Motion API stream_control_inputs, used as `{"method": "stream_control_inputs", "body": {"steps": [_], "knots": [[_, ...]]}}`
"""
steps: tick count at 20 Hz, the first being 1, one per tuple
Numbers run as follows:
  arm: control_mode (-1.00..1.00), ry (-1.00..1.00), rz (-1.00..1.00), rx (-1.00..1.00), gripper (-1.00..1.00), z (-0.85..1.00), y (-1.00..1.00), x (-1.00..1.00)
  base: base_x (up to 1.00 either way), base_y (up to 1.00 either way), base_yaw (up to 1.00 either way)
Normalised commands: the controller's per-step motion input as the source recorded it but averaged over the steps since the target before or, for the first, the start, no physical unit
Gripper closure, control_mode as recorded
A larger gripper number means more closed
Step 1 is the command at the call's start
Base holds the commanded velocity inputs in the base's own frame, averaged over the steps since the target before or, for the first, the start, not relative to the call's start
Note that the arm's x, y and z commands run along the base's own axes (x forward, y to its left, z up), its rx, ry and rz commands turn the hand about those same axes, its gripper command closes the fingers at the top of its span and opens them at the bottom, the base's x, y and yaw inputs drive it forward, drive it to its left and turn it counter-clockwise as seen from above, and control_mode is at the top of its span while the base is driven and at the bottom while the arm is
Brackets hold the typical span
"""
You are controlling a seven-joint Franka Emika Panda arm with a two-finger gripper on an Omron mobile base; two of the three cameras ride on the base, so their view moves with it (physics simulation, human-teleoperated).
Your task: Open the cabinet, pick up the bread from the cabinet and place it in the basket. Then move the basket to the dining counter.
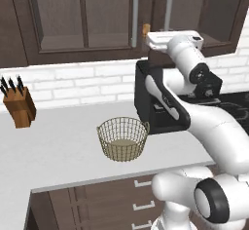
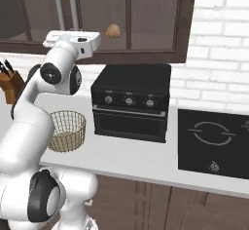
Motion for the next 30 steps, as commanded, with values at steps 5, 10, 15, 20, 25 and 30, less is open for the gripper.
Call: {"method": "stream_control_inputs", "body": {"steps": [5, 10, 15, 20, 25, 30], "knots": [[-1.00, 0.02, -0.08, 0.00, 1.00, 0.21, -0.59, -1.00, 0.00, 0.00, 0.00], [-1.00, 0.04, -0.05, 0.00, 1.00, 0.07, -0.68, -1.00, 0.00, 0.00, 0.00], [-1.00, 0.06, -0.03, 0.00, 1.00, 0.05, -0.71, -1.00, 0.00, 0.00, 0.00], [-1.00, 0.13, -0.03, 0.00, 1.00, 0.00, -0.70, -1.00, 0.00, 0.00, 0.00], [-1.00, 0.11, 0.00, 0.00, 1.00, 0.00, -0.61, -0.99, 0.00, 0.00, 0.00], [-1.00, 0.03, 0.02, 0.00, 1.00, 0.00, -0.25, -0.41, 0.00, 0.00, 0.00]]}}
